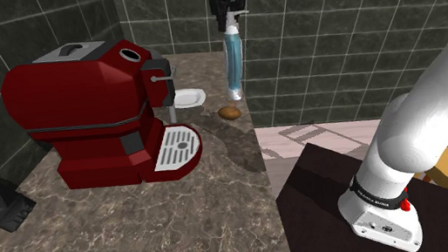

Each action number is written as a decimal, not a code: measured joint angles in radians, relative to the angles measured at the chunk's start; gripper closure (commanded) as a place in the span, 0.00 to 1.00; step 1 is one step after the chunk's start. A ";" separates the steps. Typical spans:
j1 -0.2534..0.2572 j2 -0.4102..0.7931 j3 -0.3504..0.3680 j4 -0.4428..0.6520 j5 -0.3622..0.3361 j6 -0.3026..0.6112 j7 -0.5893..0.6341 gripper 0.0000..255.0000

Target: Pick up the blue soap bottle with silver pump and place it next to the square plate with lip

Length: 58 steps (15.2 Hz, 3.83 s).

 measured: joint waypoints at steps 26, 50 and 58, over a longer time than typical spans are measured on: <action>-0.056 0.405 -0.058 0.200 -0.017 0.201 -0.116 1.00; -0.083 0.662 -0.073 0.191 -0.014 0.467 -0.161 1.00; -0.082 0.660 -0.073 0.186 -0.014 0.472 -0.160 0.00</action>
